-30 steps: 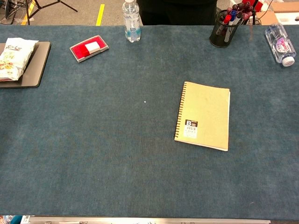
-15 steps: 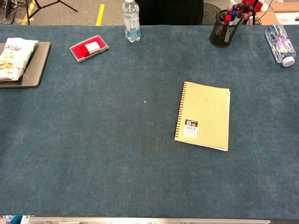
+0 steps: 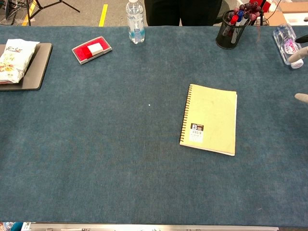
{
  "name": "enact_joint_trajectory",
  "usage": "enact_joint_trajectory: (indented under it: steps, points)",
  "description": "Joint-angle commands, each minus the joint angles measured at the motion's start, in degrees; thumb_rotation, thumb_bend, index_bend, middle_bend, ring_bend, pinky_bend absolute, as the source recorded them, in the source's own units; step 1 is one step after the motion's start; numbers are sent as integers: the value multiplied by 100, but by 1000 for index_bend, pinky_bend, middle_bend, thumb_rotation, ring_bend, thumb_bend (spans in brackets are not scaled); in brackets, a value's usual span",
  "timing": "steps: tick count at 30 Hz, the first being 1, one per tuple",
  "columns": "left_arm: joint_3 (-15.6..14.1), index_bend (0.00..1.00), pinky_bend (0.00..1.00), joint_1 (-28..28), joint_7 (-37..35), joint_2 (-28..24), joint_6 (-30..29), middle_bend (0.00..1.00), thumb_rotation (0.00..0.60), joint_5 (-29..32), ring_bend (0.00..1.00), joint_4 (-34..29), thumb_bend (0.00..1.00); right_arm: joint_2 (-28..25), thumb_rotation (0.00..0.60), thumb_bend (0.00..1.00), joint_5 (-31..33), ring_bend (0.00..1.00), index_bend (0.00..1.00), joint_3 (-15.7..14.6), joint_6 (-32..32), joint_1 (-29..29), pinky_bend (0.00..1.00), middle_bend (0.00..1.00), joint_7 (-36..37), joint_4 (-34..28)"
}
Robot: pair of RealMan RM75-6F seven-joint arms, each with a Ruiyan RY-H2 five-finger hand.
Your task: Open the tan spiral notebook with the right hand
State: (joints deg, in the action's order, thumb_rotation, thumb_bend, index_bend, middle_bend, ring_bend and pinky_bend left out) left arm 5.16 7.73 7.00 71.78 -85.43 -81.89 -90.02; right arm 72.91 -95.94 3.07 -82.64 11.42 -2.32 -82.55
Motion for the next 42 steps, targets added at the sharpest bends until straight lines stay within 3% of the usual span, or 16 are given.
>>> enact_joint_trajectory:
  steps: [1, 6, 13, 27, 42]
  points:
    - [-3, 487, 605, -5, -11, -9, -4, 477, 600, -8, 437, 1, 256, 177, 600, 97, -155, 139, 355, -77, 169, 189, 232, 206, 128, 242]
    - [9, 488, 605, -9, -6, -31, -11, 477, 600, -5, 437, -38, 256, 344, 600, 198, -246, 134, 355, -180, 372, 356, 232, 204, 252, 502]
    - [15, 487, 605, -31, -18, -54, -42, 477, 600, -10, 437, -62, 256, 568, 600, 203, -346, 117, 344, -348, 540, 485, 233, 166, 269, 826]
    - [26, 487, 605, -31, -25, -43, -17, 477, 600, 11, 437, -50, 256, 1100, 600, 202, -523, 37, 69, -591, 464, 570, 232, 66, 481, 1597]
    - [39, 487, 605, -35, -40, -66, -18, 477, 600, 12, 437, -73, 256, 1367, 600, 202, -581, 36, 63, -846, 657, 679, 232, 64, 529, 2058]
